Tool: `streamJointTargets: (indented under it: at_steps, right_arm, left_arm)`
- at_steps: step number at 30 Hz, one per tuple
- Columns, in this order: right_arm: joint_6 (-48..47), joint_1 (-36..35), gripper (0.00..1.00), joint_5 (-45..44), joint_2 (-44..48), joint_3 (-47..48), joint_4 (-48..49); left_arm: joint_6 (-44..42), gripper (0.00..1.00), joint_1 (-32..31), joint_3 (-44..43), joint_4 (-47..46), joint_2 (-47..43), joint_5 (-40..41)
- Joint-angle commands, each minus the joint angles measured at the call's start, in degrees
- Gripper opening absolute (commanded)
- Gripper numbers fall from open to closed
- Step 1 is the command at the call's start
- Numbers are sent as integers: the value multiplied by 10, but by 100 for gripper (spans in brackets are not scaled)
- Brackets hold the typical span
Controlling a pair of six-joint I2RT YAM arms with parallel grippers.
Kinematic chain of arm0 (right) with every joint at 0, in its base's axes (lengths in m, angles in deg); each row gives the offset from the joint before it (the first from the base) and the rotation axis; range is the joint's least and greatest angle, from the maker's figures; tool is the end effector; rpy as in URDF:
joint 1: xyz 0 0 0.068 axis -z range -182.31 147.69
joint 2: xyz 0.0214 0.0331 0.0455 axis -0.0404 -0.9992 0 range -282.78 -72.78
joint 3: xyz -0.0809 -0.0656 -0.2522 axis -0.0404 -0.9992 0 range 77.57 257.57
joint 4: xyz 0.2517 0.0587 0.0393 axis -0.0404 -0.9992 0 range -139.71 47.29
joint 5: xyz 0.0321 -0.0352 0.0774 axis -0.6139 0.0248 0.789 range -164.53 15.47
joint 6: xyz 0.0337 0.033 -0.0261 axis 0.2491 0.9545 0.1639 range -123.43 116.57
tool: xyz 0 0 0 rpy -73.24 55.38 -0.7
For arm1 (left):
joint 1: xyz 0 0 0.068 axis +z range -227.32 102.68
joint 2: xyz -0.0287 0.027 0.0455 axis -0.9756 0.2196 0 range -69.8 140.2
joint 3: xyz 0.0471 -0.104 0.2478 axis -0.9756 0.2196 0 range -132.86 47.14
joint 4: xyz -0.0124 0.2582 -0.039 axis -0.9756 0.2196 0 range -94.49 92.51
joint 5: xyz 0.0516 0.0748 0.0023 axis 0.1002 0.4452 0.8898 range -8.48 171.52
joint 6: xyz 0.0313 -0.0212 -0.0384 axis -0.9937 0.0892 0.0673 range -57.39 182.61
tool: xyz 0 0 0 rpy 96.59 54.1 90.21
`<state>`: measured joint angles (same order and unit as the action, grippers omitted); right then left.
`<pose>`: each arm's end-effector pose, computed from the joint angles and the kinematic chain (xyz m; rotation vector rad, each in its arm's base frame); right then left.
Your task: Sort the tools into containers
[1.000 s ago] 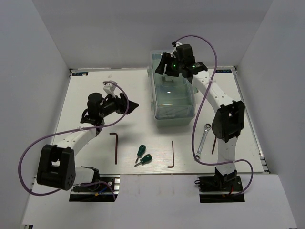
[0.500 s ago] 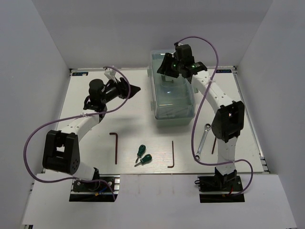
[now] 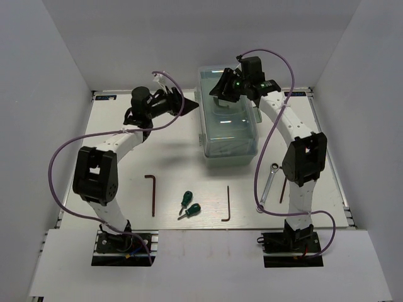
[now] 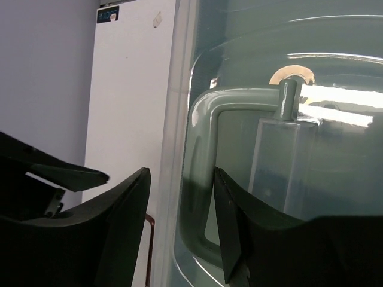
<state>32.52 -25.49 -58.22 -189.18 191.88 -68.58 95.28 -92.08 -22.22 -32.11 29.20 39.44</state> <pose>0.4373 0.1982 0.3503 0.0552 2.1698 0.9112 0.3849 -0.1261 0.3018 0.3446 1.7056 -1.2080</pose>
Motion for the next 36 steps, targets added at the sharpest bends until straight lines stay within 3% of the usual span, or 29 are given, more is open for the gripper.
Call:
streamJointTargets:
  at_steps: [1, 13, 29, 32, 33, 34, 36]
  right_arm:
    - [34, -7, 52, 76, 28, 4, 23]
    - [44, 1, 52, 94, 24, 0, 30]
    - [76, 19, 51, 141, 28, -7, 56]
    - [84, 27, 60, 158, 33, -19, 64]
    - [70, 31, 76, 146, 39, -18, 60]
    - [62, 33, 81, 136, 45, -15, 48]
    - [14, 38, 81, 68, 51, 10, 1]
  left_arm:
    - [4, 74, -15, -42, 6, 11, -19]
    - [-4, 63, -67, -145, 62, 85, 4]
    - [-63, 64, -127, -290, 278, 153, 199]
    - [-63, 64, -140, -321, 310, 168, 237]
    - [-63, 64, -140, -328, 327, 175, 255]
    - [-63, 64, -146, -334, 333, 183, 263]
    - [-63, 64, -152, -342, 344, 183, 278]
